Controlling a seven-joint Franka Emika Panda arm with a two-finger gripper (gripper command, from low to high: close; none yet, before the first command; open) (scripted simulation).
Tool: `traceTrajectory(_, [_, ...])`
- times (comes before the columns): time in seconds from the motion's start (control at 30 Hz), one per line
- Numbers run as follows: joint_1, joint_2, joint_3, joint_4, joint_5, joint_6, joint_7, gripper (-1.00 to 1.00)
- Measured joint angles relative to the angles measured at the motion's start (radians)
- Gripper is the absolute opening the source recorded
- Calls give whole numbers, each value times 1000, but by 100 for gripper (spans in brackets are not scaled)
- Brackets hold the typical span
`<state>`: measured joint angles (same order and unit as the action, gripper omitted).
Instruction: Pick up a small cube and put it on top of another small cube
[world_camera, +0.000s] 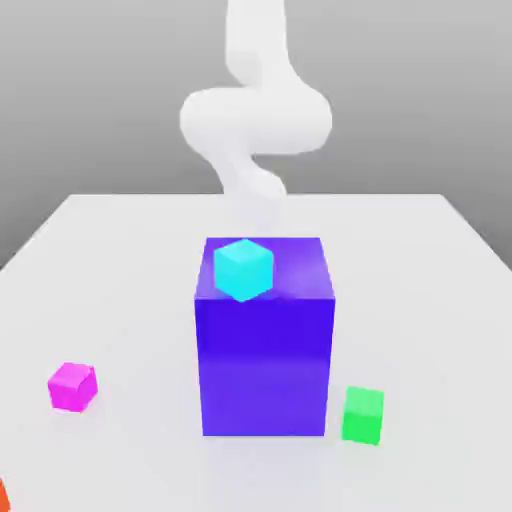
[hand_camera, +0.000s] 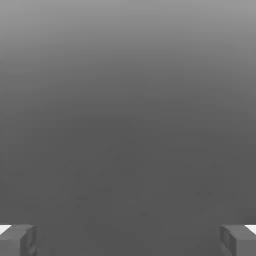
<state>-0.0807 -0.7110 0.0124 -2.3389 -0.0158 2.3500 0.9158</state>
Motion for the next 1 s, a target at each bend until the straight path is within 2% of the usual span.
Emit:
traceTrajectory(0.3, [-269, 325, 11, -141, -62, 181, 425, 0])
traceTrajectory(0.53, [-417, 572, -42, -249, -86, 320, 731, 0])
traceTrajectory(0.63, [-476, 677, -77, -296, -61, 381, 838, 0])
traceTrajectory(0.77, [-543, 816, -90, -351, 27, 464, 928, 0])
traceTrajectory(0.97, [-581, 1033, -47, -323, 90, 634, 908, 0])
traceTrajectory(1.0, [-584, 1052, -44, -320, 92, 649, 907, -100])
